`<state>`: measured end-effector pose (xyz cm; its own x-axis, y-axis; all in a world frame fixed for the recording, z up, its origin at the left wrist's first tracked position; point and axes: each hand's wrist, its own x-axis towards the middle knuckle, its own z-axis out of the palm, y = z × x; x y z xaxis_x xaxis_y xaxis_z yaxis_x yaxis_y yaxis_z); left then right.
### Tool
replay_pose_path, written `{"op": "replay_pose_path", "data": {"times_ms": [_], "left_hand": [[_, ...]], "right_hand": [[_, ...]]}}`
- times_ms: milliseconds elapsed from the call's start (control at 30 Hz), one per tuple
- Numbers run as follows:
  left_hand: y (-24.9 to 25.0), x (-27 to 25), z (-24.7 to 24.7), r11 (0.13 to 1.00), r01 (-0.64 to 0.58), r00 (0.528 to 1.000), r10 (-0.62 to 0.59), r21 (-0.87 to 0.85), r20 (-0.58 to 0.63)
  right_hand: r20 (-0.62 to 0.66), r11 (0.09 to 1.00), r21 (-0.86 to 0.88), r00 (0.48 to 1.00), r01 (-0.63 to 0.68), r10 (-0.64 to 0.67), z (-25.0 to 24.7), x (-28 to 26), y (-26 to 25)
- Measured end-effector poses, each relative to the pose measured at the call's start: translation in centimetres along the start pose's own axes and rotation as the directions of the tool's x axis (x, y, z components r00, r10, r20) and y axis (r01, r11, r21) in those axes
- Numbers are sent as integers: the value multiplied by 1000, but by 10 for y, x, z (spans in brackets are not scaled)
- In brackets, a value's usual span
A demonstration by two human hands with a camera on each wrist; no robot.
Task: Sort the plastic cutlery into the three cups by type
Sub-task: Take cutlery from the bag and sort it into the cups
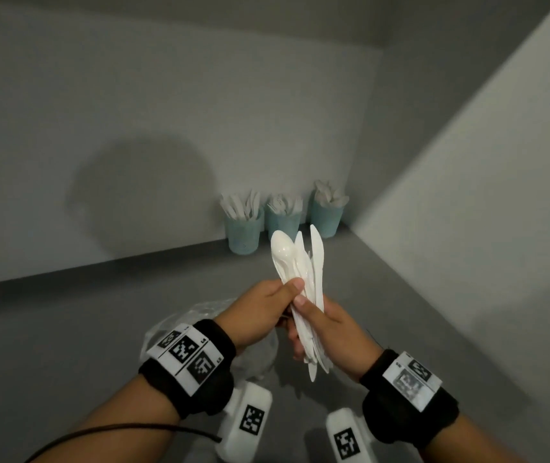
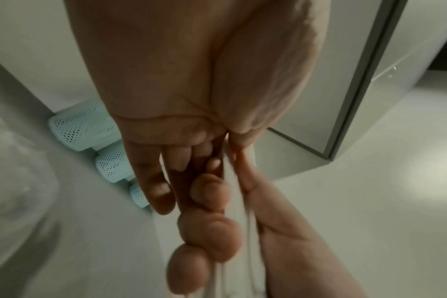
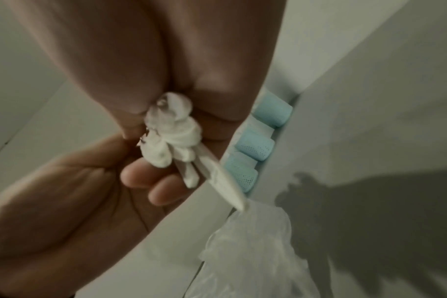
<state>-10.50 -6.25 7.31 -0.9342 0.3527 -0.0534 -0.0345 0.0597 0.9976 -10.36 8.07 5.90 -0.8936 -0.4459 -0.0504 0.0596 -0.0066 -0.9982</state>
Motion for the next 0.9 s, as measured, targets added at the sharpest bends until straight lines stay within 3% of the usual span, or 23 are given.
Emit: {"op": "replay_pose_path", "data": {"times_ms": [200, 467, 700, 800, 900], "left_hand": [[8, 30, 7, 998, -25, 988, 33, 55, -151], [16, 68, 14, 985, -102, 947, 54, -139, -315], [20, 99, 9, 947, -123, 931, 6, -298, -366], [15, 110, 6, 960, -89, 921, -23, -266, -390], [9, 119, 4, 991, -36, 896, -24, -127, -443]], "right_hand": [[2, 999, -50, 1000, 14, -14, -31, 24, -10], [40, 998, 5, 997, 68, -68, -68, 62, -18], [20, 985, -77, 988, 156, -155, -100, 87, -19], [5, 981, -98, 986, 167, -168, -106, 97, -13], [37, 978, -116, 985, 172, -169, -107, 105, -8]]}}
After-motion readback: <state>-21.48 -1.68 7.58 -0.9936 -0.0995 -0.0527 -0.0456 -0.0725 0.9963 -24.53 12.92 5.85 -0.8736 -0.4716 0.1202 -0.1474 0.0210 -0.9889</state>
